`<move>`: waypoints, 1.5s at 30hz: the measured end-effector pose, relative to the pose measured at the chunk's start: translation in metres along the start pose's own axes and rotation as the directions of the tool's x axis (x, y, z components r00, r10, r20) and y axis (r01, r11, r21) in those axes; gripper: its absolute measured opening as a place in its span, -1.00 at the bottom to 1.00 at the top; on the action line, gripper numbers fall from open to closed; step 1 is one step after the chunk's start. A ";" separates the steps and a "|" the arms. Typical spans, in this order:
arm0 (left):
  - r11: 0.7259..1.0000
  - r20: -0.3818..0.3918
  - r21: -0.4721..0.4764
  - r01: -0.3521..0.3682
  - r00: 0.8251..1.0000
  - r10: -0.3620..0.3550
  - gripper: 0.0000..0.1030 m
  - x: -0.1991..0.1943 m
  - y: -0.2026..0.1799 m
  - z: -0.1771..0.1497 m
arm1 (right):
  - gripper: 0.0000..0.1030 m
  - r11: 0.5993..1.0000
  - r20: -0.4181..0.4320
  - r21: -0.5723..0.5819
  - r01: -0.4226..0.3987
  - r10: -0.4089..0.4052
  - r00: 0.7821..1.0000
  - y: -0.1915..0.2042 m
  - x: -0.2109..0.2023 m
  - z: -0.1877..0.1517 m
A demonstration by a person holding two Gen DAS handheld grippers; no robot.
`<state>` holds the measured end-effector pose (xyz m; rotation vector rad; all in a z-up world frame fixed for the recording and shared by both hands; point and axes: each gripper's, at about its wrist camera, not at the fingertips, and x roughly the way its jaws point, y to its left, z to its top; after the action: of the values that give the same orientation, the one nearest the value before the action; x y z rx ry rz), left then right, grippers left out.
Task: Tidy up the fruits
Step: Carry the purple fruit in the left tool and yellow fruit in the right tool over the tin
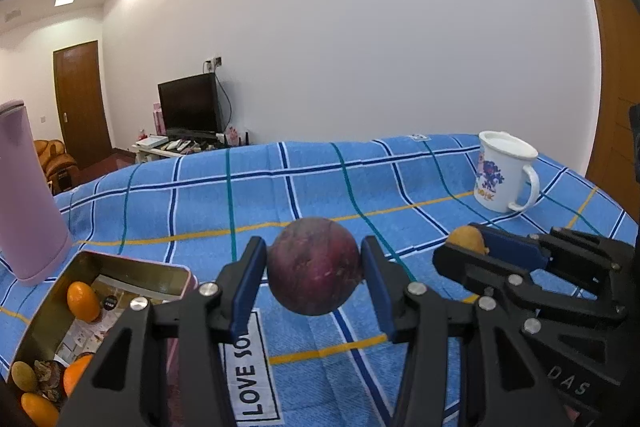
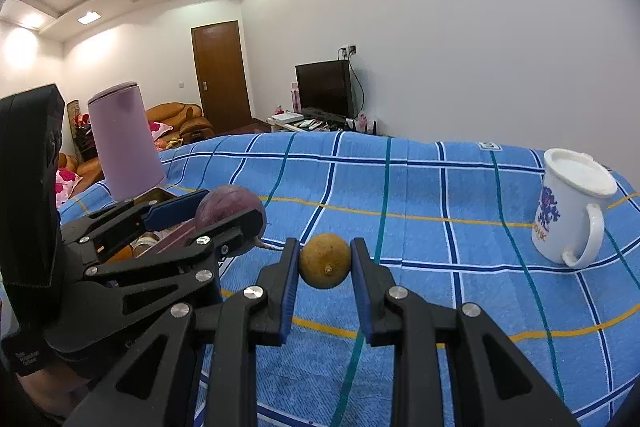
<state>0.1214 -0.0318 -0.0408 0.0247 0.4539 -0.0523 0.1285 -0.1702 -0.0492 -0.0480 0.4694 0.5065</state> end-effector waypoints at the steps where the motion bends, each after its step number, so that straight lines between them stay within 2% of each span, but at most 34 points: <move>1: 1.000 0.004 0.002 -0.002 1.000 0.002 -0.02 -0.001 0.000 0.000 | -0.48 1.000 0.004 -0.002 0.002 -0.002 1.000 0.001 -0.001 0.000; 13: 1.000 0.041 0.018 -0.010 0.999 0.009 -0.01 -0.010 -0.003 -0.001 | -0.48 0.999 0.060 -0.028 0.041 -0.039 0.997 0.007 -0.011 0.000; 31: 0.998 0.091 0.015 -0.055 0.994 0.053 -0.02 -0.025 -0.003 -0.005 | -0.48 0.998 0.083 -0.035 0.047 -0.044 0.996 0.009 -0.017 -0.001; 45: 0.999 0.065 0.004 -0.047 0.997 0.046 -0.02 -0.028 0.000 -0.006 | -0.48 0.999 0.081 -0.029 0.039 -0.037 0.996 0.009 -0.018 -0.001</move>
<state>0.0934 -0.0301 -0.0340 0.0392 0.3883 -0.0088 0.1099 -0.1706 -0.0416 -0.0655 0.3811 0.4765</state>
